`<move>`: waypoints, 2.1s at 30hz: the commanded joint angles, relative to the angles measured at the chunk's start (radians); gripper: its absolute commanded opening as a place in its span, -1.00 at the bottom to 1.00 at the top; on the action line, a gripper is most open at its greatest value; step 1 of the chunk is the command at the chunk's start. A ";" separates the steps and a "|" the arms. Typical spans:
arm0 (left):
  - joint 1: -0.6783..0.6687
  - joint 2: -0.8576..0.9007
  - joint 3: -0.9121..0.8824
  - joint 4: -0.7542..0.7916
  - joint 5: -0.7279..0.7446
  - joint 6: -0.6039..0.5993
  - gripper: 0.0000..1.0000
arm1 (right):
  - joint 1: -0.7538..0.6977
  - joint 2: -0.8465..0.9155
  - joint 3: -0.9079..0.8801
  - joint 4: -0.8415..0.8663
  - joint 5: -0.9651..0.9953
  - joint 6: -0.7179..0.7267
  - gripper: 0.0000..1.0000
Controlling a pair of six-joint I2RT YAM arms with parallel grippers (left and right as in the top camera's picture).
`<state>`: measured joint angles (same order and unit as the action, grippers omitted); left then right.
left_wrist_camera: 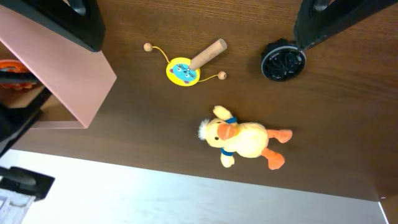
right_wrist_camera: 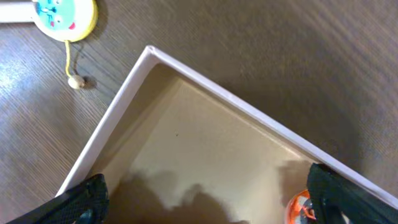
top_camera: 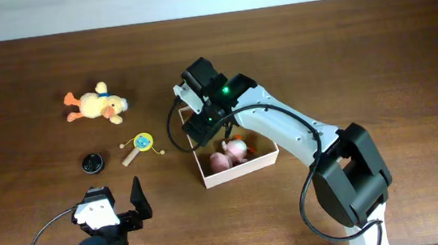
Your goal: Pack container
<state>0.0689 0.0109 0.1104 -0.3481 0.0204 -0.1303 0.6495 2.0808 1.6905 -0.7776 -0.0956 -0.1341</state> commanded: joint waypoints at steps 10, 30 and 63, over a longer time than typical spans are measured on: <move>0.007 -0.005 -0.004 0.000 0.014 0.016 0.98 | 0.003 0.007 0.021 0.056 0.071 -0.026 0.91; 0.007 -0.005 -0.004 0.000 0.014 0.016 0.99 | -0.209 0.007 0.021 -0.035 0.133 0.072 0.89; 0.007 -0.005 -0.004 0.000 0.014 0.016 0.99 | -0.214 -0.018 0.321 -0.321 0.009 0.072 0.93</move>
<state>0.0689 0.0109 0.1104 -0.3481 0.0204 -0.1303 0.4465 2.0808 1.9156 -1.0679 -0.0792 -0.0738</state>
